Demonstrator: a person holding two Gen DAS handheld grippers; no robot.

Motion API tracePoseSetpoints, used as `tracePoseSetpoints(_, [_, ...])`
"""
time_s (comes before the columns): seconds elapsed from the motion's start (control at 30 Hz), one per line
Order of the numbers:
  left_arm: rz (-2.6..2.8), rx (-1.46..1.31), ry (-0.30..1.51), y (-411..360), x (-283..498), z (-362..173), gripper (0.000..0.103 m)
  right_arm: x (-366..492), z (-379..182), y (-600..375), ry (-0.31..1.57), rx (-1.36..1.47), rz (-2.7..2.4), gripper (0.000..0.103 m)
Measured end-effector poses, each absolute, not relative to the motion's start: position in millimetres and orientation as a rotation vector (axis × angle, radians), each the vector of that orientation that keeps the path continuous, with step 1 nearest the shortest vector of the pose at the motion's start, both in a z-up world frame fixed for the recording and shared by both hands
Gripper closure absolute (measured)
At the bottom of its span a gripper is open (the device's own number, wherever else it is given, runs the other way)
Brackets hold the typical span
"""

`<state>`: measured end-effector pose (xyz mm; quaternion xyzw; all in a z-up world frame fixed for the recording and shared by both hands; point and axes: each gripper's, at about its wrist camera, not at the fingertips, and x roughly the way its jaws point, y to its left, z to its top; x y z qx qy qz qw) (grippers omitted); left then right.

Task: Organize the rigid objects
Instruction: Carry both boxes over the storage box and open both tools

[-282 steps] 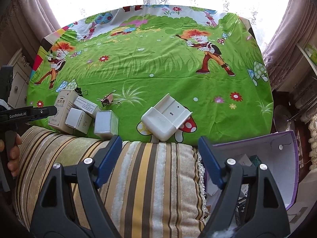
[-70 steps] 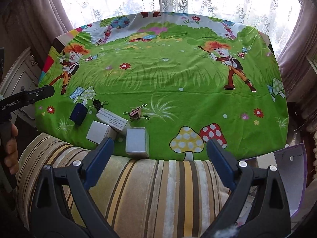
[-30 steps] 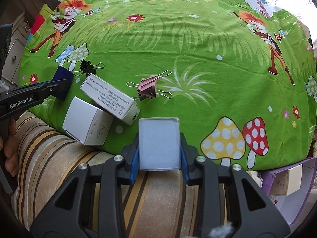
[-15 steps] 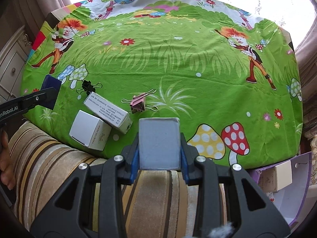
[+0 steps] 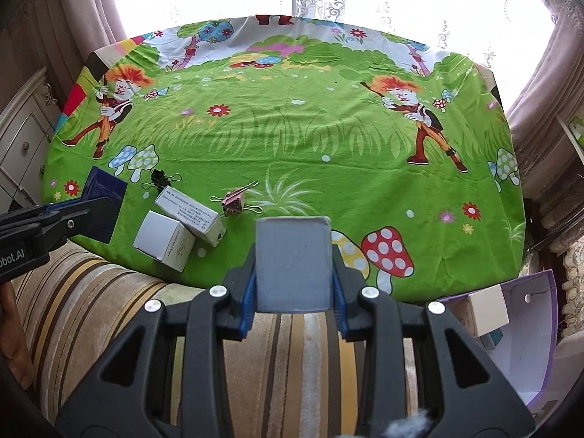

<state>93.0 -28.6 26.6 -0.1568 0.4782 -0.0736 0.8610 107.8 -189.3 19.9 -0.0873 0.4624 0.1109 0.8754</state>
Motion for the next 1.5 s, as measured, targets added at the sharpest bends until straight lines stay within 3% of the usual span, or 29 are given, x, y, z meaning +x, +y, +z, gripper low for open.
tracePoseSetpoints(1.27, [-0.757, -0.194, 1.020, -234.7, 13.6, 43.7, 0.072, 1.3, 57.0, -435.5, 0.869, 0.079, -0.207, 0.065])
tracePoseSetpoints(1.3, [-0.772, -0.187, 1.024, -237.6, 12.1, 43.7, 0.070, 1.0, 57.7, -437.9, 0.869, 0.082, -0.215, 0.064])
tracePoseSetpoints(1.43, [-0.773, -0.198, 1.013, -235.9, 10.7, 45.3, 0.058, -1.3, 60.4, -442.3, 0.850, 0.092, -0.225, 0.034])
tracePoseSetpoints(1.5, [-0.767, -0.208, 1.017, -234.1, 11.7, 44.4, 0.056, -1.5, 61.4, -441.2, 0.846, 0.089, -0.216, 0.034])
